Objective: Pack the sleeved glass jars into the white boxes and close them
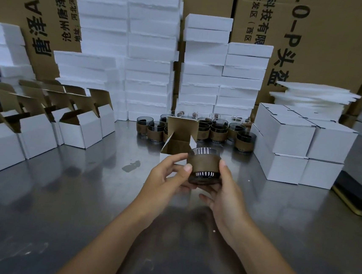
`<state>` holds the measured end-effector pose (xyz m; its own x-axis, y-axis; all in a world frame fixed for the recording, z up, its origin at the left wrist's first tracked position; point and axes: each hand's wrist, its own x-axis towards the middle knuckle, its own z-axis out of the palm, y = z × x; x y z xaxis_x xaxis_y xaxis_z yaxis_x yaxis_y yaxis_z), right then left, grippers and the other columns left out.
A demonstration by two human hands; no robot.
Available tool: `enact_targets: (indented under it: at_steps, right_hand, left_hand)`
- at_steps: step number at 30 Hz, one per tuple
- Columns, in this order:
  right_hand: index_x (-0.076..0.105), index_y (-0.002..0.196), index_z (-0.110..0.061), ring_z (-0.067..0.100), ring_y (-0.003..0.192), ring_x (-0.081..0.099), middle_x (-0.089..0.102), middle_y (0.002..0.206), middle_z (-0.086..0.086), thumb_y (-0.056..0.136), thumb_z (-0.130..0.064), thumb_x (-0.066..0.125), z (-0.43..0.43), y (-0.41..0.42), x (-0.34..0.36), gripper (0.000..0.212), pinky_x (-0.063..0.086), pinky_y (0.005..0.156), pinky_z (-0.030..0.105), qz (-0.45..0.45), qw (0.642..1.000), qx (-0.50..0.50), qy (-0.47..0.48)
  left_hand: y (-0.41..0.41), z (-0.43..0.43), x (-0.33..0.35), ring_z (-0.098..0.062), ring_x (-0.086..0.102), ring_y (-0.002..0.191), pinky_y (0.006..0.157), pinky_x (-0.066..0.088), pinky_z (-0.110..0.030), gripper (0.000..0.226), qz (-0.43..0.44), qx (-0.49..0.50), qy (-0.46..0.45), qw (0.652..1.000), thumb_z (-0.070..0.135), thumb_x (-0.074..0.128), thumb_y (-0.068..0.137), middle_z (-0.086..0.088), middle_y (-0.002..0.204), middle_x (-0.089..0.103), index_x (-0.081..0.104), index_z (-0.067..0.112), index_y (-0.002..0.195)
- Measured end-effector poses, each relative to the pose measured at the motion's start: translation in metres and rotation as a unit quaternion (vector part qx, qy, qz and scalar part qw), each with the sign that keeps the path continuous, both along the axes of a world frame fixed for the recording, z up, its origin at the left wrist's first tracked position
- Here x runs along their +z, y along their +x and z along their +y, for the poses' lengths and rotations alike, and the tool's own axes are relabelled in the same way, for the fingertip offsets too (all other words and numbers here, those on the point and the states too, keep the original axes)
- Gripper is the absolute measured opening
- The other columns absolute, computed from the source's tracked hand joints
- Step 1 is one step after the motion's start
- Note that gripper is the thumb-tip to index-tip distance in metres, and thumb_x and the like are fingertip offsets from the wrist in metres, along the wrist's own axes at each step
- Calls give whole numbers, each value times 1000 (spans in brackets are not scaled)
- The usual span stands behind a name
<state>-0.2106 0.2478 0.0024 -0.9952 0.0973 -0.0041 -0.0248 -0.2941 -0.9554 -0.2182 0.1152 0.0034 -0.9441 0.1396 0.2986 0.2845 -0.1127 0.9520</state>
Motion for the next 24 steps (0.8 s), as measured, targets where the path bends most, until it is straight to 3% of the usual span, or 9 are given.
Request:
enact_targets:
  at_steps: [3,12,17,21,24]
  right_hand:
    - [65,100,-23,12,85,68,74,89,2,96,-50,34,1,-1,0,41,43,66,27,-10,1000,0,-13]
    - [62,112,-19,17,94,68,73,99,7,97,-50,29,0,0,0,48,45,68,29,-23,1000,9,-1]
    - [62,110,-22,19,99,66,72,101,6,96,-52,31,1,-1,0,46,43,70,30,-21,1000,3,16]
    - [67,93,-23,3,84,68,74,86,-6,94,-51,35,2,1,1,42,41,74,29,26,997,-29,69]
    - [69,91,-18,5,85,68,74,88,-3,87,-54,41,2,3,2,45,43,74,23,77,991,-55,95]
  left_hand:
    - [1,-1,-1,-13,71,78,76,56,-23,40,12,7,-24,1000,47,61,71,-2,99,66,56,39,110]
    - [0,-1,-2,-12,70,77,79,56,-26,42,23,15,-39,999,52,60,70,2,94,67,56,40,110]
    - [-1,-2,-2,-8,70,79,71,55,-19,41,16,23,-36,999,50,61,69,5,92,68,57,39,109]
    - [-3,-1,-3,-10,69,74,67,54,-18,29,6,29,-31,999,32,62,82,2,90,69,60,24,111]
    - [-4,-1,-3,-7,68,72,67,54,-19,24,0,22,-36,999,19,59,89,-4,92,68,60,16,113]
